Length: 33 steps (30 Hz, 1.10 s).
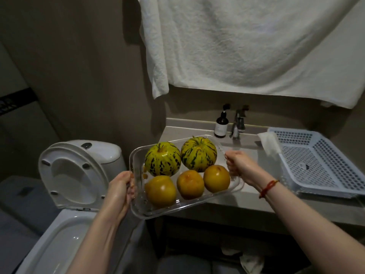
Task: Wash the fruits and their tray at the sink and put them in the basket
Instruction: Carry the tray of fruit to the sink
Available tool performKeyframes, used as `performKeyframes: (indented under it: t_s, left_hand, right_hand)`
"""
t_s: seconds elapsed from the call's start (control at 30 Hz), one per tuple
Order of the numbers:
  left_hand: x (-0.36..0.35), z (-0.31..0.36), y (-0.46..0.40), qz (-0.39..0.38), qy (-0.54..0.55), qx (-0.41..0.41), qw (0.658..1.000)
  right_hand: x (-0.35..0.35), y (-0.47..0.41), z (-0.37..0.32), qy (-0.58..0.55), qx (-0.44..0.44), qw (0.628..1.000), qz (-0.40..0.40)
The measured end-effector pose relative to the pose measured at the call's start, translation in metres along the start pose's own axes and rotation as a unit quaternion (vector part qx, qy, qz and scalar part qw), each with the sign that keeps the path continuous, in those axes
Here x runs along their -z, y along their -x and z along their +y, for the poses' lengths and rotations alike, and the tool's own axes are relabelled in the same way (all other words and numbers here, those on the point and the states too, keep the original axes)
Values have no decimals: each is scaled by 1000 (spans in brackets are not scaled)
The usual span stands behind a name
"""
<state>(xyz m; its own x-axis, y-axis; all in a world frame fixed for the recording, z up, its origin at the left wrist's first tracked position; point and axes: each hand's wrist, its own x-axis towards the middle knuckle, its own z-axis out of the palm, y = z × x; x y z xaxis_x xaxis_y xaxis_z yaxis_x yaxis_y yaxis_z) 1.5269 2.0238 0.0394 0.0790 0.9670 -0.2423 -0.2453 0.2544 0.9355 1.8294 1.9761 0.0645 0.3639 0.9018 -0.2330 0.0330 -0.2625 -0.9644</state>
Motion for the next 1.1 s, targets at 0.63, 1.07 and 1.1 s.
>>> performKeyframes:
  t_s: [0.63, 1.07, 1.1]
  left_hand:
    - [-54, -80, -79, 227, 113, 37, 967]
    - [-85, -120, -83, 357, 140, 18, 923]
    - [-85, -123, -83, 358, 136, 18, 924]
  right_hand:
    - [-75, -268, -17, 305, 12, 928, -212]
    - [-128, -314, 9, 370, 86, 885, -270]
    - [-130, -316, 9, 371, 85, 883, -273]
